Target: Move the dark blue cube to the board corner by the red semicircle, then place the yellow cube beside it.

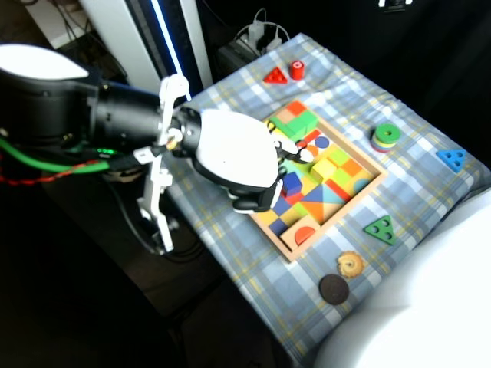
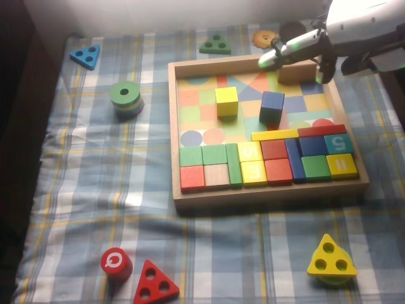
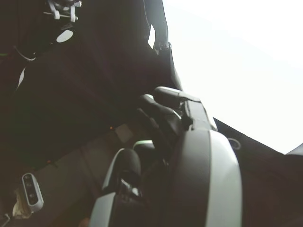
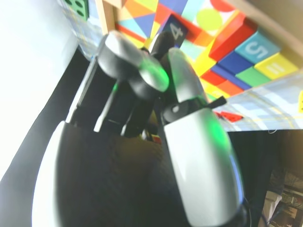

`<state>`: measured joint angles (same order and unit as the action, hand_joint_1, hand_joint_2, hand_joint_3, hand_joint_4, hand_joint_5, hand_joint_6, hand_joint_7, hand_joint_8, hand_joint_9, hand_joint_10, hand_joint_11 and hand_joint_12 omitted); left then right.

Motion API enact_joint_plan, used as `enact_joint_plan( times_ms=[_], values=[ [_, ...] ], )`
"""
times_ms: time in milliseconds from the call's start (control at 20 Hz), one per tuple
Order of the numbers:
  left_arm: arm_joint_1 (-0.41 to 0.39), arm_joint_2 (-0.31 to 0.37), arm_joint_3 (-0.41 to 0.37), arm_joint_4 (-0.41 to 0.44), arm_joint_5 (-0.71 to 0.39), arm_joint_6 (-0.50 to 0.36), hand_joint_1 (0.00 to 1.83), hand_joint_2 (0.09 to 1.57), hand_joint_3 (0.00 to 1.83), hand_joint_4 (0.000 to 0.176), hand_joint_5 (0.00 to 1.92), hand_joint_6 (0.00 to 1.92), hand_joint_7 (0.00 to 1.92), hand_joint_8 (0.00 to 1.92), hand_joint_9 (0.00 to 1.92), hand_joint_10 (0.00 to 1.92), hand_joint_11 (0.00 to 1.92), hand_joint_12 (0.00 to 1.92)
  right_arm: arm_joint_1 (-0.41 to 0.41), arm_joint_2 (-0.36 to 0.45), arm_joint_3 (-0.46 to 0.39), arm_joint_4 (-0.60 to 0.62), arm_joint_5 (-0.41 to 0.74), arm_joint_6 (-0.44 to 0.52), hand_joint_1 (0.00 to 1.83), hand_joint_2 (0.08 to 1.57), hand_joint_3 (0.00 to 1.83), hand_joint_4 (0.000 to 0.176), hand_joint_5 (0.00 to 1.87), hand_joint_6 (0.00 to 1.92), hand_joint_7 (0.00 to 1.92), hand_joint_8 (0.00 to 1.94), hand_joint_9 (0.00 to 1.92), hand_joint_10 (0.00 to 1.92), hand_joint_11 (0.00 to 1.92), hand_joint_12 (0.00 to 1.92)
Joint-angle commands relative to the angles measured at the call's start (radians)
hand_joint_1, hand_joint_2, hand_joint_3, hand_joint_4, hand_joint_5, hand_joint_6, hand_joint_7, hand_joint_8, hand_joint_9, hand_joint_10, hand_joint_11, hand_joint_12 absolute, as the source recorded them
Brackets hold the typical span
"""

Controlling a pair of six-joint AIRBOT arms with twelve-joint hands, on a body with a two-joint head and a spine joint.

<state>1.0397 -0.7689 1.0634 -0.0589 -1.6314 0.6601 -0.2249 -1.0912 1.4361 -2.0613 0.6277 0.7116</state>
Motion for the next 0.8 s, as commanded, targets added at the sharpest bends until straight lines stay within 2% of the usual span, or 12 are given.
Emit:
enact_joint_plan(
  times_ms=[0,200,250,300,350,400,450,500,550,650,700,750],
  values=[
    [-0.004,0.004,0.003,-0.027,-0.103,-0.009,0.59,1.46,0.0,0.176,0.39,1.83,0.72,0.0,0.61,0.28,0.14,1.46,0.009,-0.001,-0.001,0.027,-0.036,0.001,1.38,1.27,0.0,0.0,0.29,0.02,1.17,1.94,1.35,1.92,1.37,1.92],
    [-0.004,0.004,0.003,-0.027,-0.103,-0.009,0.6,1.46,0.0,0.176,0.4,1.82,0.74,0.01,0.67,0.25,0.24,1.43,0.023,-0.001,-0.003,-0.03,-0.056,0.001,1.37,1.26,0.0,0.0,0.47,0.02,1.31,1.94,1.47,1.92,1.55,1.92],
    [-0.004,0.004,0.003,-0.027,-0.103,-0.009,0.49,1.44,0.0,0.066,0.38,0.86,0.71,0.01,0.68,0.21,0.24,1.41,0.029,-0.001,-0.004,-0.037,-0.058,0.001,1.39,1.25,0.0,0.0,0.49,0.01,1.35,1.94,1.51,1.92,1.61,1.92],
    [-0.004,0.004,0.003,-0.027,-0.103,-0.009,0.6,1.43,0.01,0.154,0.42,1.59,0.73,0.01,0.69,0.2,0.24,1.41,0.046,0.0,-0.008,-0.057,-0.063,0.001,1.44,1.24,0.0,0.0,0.48,0.0,1.34,1.94,1.52,1.92,1.63,1.92],
    [-0.004,0.004,0.003,-0.027,-0.103,-0.009,0.62,1.44,0.01,0.172,0.41,1.75,0.73,0.01,0.69,0.19,0.23,1.42,0.068,0.003,-0.018,-0.088,-0.072,0.0,1.48,1.23,0.0,0.0,0.46,0.0,1.32,1.94,1.5,1.92,1.62,1.92],
    [-0.004,0.004,0.003,-0.027,-0.103,-0.009,0.64,1.44,0.0,0.175,0.43,1.77,0.74,0.01,0.69,0.18,0.23,1.41,0.089,0.009,-0.029,-0.112,-0.076,0.0,1.46,1.22,0.0,0.009,0.43,0.0,1.31,1.94,1.49,1.92,1.6,1.92],
    [-0.004,0.003,0.003,-0.027,-0.103,-0.009,0.63,1.44,0.0,0.176,0.42,1.79,0.72,0.0,0.68,0.17,0.22,1.41,0.118,0.023,-0.055,-0.154,-0.091,0.0,1.44,1.23,0.0,0.042,0.38,0.0,1.24,1.94,1.42,1.92,1.53,1.92],
    [-0.004,0.003,0.003,-0.027,-0.103,-0.009,0.63,1.44,0.0,0.176,0.42,1.78,0.71,0.0,0.67,0.16,0.21,1.41,0.144,0.033,-0.084,-0.196,-0.097,0.0,1.45,1.22,0.0,0.032,0.35,0.0,1.21,1.94,1.4,1.92,1.51,1.92],
    [-0.004,0.003,0.003,-0.027,-0.103,-0.009,0.6,1.46,0.01,0.176,0.39,1.83,0.7,0.0,0.66,0.15,0.19,1.4,0.163,0.041,-0.11,-0.235,-0.108,-0.009,1.5,1.2,0.0,0.01,0.34,0.0,1.21,1.94,1.4,1.92,1.51,1.92],
    [-0.004,0.002,0.003,-0.027,-0.103,-0.009,0.6,1.46,0.0,0.176,0.39,1.82,0.7,0.0,0.68,0.11,0.21,1.35,0.185,0.053,-0.164,-0.337,-0.13,-0.009,1.56,1.18,0.0,0.039,0.29,0.0,1.22,1.94,1.4,1.92,1.48,1.92],
    [-0.005,0.002,0.003,-0.027,-0.103,-0.009,0.58,1.47,0.0,0.176,0.38,1.84,0.71,0.0,0.7,0.09,0.23,1.31,0.185,0.053,-0.17,-0.355,-0.132,-0.009,1.58,1.17,0.0,0.074,0.28,0.0,1.22,1.94,1.38,1.92,1.45,1.92],
    [-0.005,0.001,0.003,-0.027,-0.103,-0.009,0.6,1.46,0.0,0.176,0.39,1.83,0.71,0.0,0.72,0.07,0.25,1.29,0.184,0.051,-0.167,-0.354,-0.132,-0.009,1.6,1.16,0.0,0.07,0.3,0.01,1.21,1.94,1.37,1.92,1.45,1.92]
  ],
)
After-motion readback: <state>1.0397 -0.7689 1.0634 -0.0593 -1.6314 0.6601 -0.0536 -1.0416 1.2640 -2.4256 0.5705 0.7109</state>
